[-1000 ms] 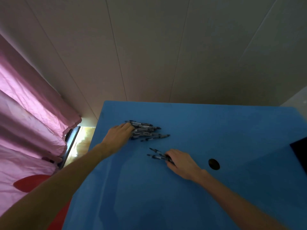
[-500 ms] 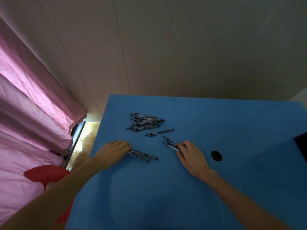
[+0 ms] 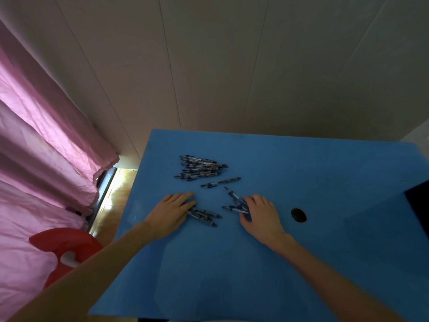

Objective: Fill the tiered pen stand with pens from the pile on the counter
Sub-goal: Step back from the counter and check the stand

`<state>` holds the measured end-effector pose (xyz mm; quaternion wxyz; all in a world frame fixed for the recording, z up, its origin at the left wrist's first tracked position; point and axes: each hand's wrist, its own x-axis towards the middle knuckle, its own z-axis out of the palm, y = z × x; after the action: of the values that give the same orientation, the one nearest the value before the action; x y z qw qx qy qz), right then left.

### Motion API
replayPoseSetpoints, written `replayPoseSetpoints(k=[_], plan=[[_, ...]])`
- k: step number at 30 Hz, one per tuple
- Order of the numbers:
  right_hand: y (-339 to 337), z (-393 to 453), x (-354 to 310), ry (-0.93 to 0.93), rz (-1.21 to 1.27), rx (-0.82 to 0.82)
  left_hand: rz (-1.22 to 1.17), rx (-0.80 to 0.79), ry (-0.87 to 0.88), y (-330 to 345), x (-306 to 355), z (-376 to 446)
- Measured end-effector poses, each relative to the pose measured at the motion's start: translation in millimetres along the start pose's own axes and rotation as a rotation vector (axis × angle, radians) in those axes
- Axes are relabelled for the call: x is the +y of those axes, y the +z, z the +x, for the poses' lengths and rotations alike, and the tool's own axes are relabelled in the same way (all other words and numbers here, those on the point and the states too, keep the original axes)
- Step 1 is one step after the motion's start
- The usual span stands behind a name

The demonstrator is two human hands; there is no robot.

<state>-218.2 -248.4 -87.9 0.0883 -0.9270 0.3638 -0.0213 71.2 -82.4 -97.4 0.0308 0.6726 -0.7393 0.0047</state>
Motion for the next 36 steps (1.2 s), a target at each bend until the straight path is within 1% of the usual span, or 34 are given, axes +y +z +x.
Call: replayPoseSetpoints(k=[3, 6, 8, 11, 13, 15, 17, 22, 26, 28, 30, 32, 33, 34, 36], plan=[[-8, 17, -9, -0.013, -0.034, -0.096, -0.095, -0.086, -0.105, -3, 6, 0], [-12, 28, -15, 0.001, -0.052, -0.154, -0.208, -0.102, -0.244, -8, 16, -4], [-11, 30, -17, 0.001, -0.061, -0.165, -0.292, -0.072, -0.396, -11, 28, -7], [-12, 30, -16, 0.015, -0.119, -0.181, -0.421, -0.017, -0.683, -8, 47, -14], [-15, 29, -15, 0.018, -0.159, -0.206, -0.472, -0.049, -0.769, -5, 52, -13], [-17, 27, -14, 0.008, -0.17, -0.215, -0.478, -0.061, -0.761, -4, 53, -6], [-20, 25, -14, -0.007, -0.185, -0.223, -0.495, -0.03, -0.733, -5, 53, 2], [-24, 17, -13, -0.044, -0.266, -0.224, -0.599, -0.001, -0.658, -5, 62, 8], [-28, 17, -14, -0.059, -0.28, -0.237, -0.689, 0.012, -0.611, -10, 64, 18], [-31, 20, -15, -0.061, -0.285, -0.258, -0.654, 0.041, -0.594, -12, 65, 17], [-32, 25, -15, -0.057, -0.279, -0.266, -0.578, 0.122, -0.671, -14, 70, 12], [-35, 32, -17, -0.059, -0.271, -0.278, -0.6, 0.159, -0.846, -22, 78, 5], [-36, 36, -17, -0.058, -0.26, -0.294, -0.611, 0.118, -0.908, -25, 80, 2], [-37, 39, -18, -0.052, -0.242, -0.318, -0.596, 0.029, -0.935, -28, 81, -1], [-39, 43, -18, -0.032, -0.205, -0.359, -0.525, -0.127, -0.921, -31, 76, 0]])
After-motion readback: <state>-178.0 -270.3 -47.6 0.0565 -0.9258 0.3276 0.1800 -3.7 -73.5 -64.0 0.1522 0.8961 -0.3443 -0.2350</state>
